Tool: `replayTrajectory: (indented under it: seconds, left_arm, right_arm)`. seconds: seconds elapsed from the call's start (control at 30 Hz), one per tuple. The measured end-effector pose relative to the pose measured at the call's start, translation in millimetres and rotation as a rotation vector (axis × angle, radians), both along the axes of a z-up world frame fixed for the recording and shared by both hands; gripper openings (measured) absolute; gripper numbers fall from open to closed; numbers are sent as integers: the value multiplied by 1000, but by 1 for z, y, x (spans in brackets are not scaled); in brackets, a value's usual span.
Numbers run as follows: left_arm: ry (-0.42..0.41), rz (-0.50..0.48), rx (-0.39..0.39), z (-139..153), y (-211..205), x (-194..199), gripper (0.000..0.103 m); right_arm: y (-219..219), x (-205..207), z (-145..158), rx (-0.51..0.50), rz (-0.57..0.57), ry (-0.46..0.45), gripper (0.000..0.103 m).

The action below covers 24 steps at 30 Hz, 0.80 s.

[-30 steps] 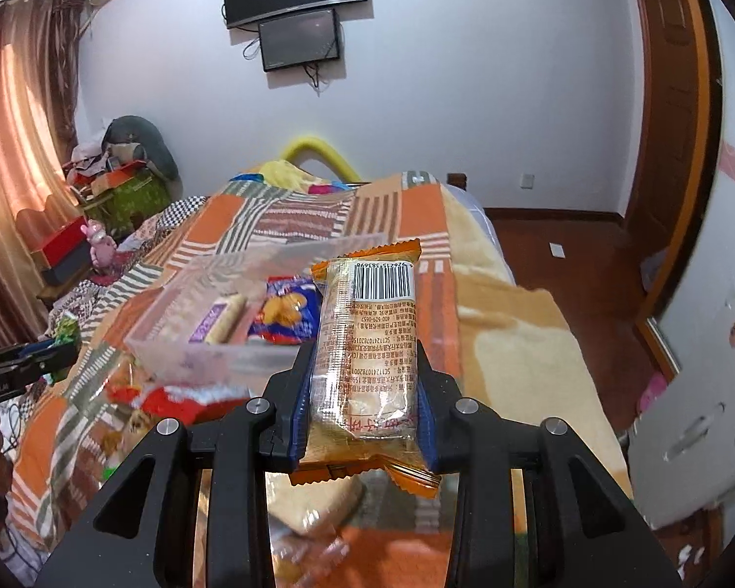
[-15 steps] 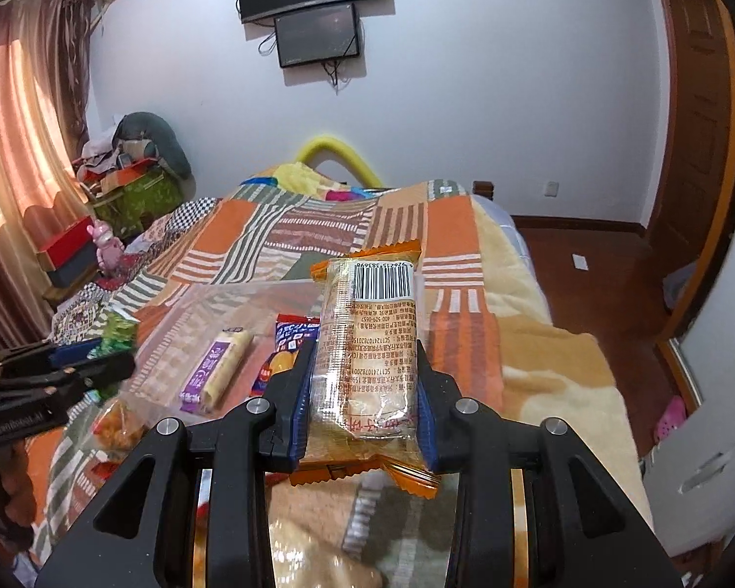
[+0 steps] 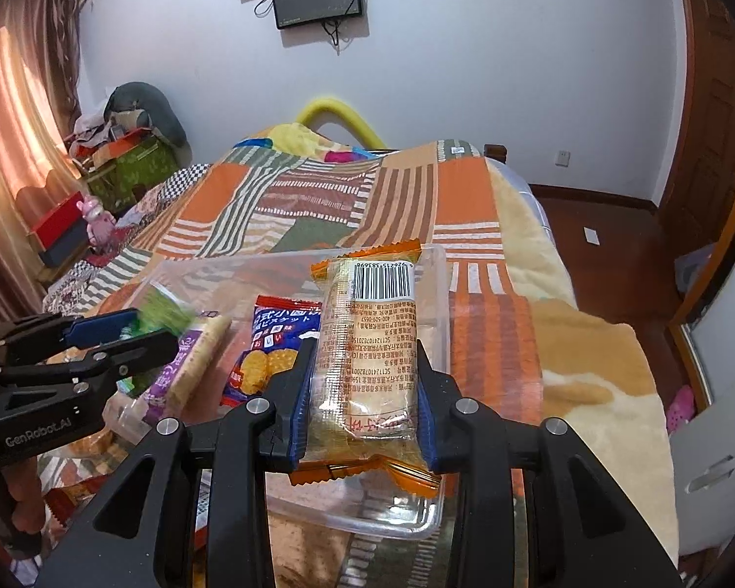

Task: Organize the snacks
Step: 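Place pea snack in box with left tool while right tool drops pastry bag in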

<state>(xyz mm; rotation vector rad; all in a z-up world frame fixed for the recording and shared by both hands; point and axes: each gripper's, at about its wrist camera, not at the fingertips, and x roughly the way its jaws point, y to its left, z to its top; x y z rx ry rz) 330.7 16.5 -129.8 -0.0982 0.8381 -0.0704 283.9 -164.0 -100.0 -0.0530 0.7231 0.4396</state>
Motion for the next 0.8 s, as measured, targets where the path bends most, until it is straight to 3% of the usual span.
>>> replayTrajectory:
  seconds: [0.17, 0.23, 0.33, 0.63, 0.8]
  left_arm:
    - [-17, -7, -13, 5, 1, -7, 58]
    - [-25, -7, -26, 10, 1, -12, 62]
    - [-40, -9, -28, 18, 3, -21, 63]
    - [-86, -7, -32, 48, 15, -67, 69]
    - [-72, -10, -7, 48, 22, -97, 72]
  right_arm:
    - [-2, -3, 3, -4, 1, 5, 35]
    - [-4, -4, 7, -4, -1, 4, 42]
    - [-6, -6, 13, 1, -8, -9, 51]
    - [-14, -39, 40, 14, 11, -76, 57]
    - [-20, -60, 43, 13, 22, -97, 61]
